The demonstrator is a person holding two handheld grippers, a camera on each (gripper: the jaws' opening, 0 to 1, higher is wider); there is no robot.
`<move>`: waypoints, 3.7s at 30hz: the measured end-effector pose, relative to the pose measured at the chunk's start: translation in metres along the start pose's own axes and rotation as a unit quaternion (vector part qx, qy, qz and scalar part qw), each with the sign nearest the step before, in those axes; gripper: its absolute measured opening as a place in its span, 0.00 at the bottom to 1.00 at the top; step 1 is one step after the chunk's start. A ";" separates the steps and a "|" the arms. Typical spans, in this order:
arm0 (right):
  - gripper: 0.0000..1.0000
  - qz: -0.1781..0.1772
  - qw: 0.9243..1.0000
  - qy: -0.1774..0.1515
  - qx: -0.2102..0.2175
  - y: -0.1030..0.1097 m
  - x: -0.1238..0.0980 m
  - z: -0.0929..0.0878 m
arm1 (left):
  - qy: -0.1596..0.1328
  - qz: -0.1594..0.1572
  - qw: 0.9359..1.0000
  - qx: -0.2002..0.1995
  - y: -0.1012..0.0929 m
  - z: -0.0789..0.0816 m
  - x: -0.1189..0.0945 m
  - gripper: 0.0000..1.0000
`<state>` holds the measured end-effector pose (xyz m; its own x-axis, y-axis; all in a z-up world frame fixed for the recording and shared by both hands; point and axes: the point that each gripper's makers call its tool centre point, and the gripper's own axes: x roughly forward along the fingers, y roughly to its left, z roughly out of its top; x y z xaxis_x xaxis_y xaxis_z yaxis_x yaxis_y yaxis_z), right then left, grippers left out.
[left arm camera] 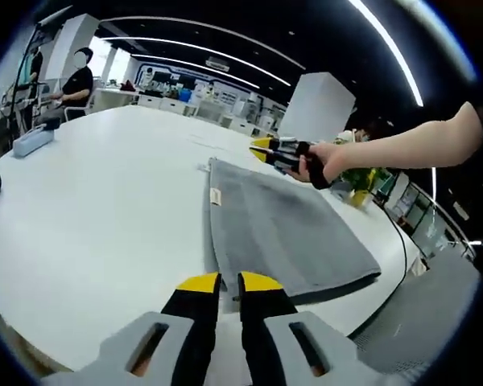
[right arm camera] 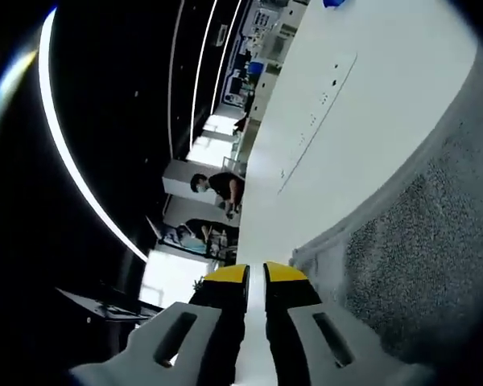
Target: Fold the towel on the table until its edges align and the towel forms a compact rectangular stack.
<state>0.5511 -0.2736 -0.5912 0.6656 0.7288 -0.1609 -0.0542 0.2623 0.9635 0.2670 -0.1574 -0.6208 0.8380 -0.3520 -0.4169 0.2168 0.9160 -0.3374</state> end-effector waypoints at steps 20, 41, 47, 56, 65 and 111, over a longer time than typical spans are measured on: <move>0.00 -0.079 0.974 0.047 -0.207 -0.021 -0.152 0.064 | 0.028 -0.223 0.926 0.304 -0.095 0.077 -0.015 0.18; 0.00 -0.206 0.746 0.236 -0.587 -0.054 -0.240 0.083 | 0.057 -0.353 0.867 0.347 -0.271 0.055 0.066 0.01; 0.00 -0.215 0.671 0.291 -0.648 -0.071 -0.224 0.085 | 0.165 -0.344 0.834 0.398 -0.274 -0.015 0.108 0.00; 0.00 -0.208 0.656 0.343 -0.640 -0.096 -0.197 0.060 | 0.190 -0.317 0.818 0.441 -0.273 -0.062 0.142 0.00; 0.00 -0.232 0.690 0.371 -0.576 -0.118 -0.195 0.042 | 0.187 -0.311 0.796 0.484 -0.272 -0.082 0.138 0.01; 0.00 -0.332 0.426 0.484 -0.688 -0.123 -0.227 0.025 | 0.276 -0.245 0.611 0.700 -0.211 -0.085 0.092 0.00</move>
<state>0.4252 -0.4874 -0.6673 0.2918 -0.0510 -0.9551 -0.9217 0.2518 -0.2951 0.2558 -0.3992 -0.6596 0.2880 -0.3068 -0.9071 0.9142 -0.1939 0.3559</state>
